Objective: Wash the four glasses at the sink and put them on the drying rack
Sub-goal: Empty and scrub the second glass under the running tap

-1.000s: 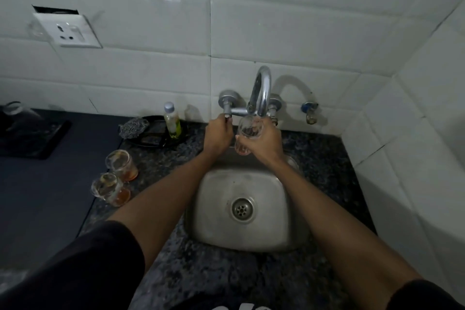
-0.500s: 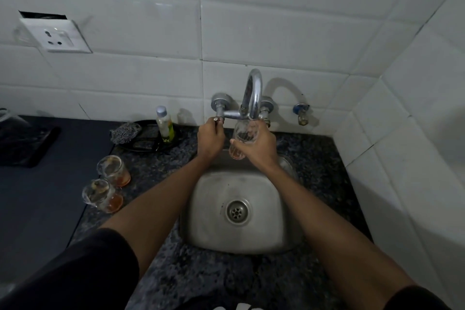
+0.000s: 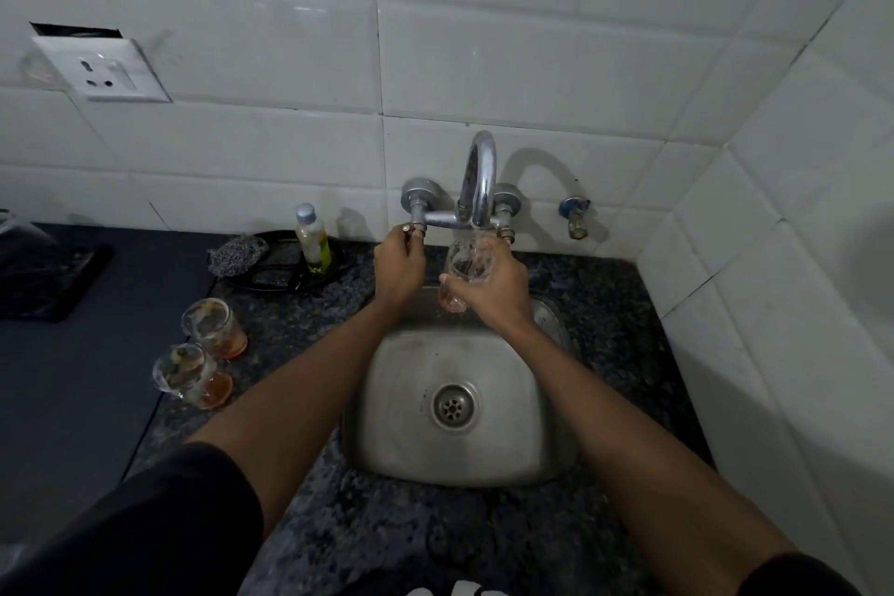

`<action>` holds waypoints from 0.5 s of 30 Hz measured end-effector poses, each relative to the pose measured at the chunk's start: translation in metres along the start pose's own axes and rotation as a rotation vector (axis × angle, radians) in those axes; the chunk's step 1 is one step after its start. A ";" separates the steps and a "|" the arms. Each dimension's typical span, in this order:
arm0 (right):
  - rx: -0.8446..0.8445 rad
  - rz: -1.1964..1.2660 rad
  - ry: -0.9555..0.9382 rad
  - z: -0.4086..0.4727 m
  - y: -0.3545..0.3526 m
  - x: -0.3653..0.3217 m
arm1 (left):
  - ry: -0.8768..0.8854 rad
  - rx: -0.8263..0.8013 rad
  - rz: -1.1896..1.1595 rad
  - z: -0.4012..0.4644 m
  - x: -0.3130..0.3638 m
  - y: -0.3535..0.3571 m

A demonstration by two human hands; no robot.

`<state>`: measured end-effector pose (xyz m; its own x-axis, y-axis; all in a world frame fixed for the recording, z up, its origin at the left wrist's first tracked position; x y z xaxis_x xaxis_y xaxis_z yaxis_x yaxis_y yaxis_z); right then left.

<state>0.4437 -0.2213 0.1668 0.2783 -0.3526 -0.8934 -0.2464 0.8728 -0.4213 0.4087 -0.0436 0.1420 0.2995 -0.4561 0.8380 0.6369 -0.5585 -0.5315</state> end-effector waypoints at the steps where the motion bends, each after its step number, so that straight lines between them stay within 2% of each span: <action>1: -0.001 0.003 0.000 0.000 -0.001 0.000 | -0.101 -0.029 -0.042 0.000 -0.004 0.004; 2: -0.005 0.008 -0.003 0.000 -0.001 0.000 | -0.283 -0.093 -0.109 -0.001 -0.014 0.011; 4: -0.022 0.017 -0.031 -0.002 0.000 -0.001 | -0.748 -0.392 -0.437 -0.023 -0.029 0.038; 5: -0.037 0.015 -0.051 -0.002 0.000 0.000 | -0.889 -0.587 -0.586 -0.041 -0.027 0.048; 6: -0.062 0.011 -0.069 -0.003 0.000 0.001 | -0.951 -0.710 -0.702 -0.057 -0.019 0.051; 7: -0.101 -0.014 -0.104 -0.005 0.000 0.001 | -0.980 -0.756 -0.828 -0.067 -0.013 0.053; 10: -0.251 -0.248 -0.329 -0.010 -0.006 -0.003 | -0.972 -0.666 -1.128 -0.076 -0.005 0.058; 13: -0.328 -0.546 -0.678 -0.014 -0.012 -0.013 | -0.921 -0.570 -1.239 -0.072 -0.001 0.056; 15: -0.359 -0.644 -0.822 -0.016 -0.014 -0.017 | -0.905 -0.547 -1.278 -0.072 0.003 0.054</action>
<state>0.4273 -0.2330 0.1854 0.9509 -0.2580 -0.1708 -0.0519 0.4112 -0.9101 0.3933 -0.1254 0.1070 0.2279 0.8734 0.4303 0.5303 -0.4820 0.6975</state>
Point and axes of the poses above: each hand's wrist, its own z-axis towards the middle knuckle, its own y-axis out of the palm, x = y × z, the point moved 5 cm from there along z, towards the middle knuckle, and after that the axes turned 7 degrees about z, right-handed, at the moved point
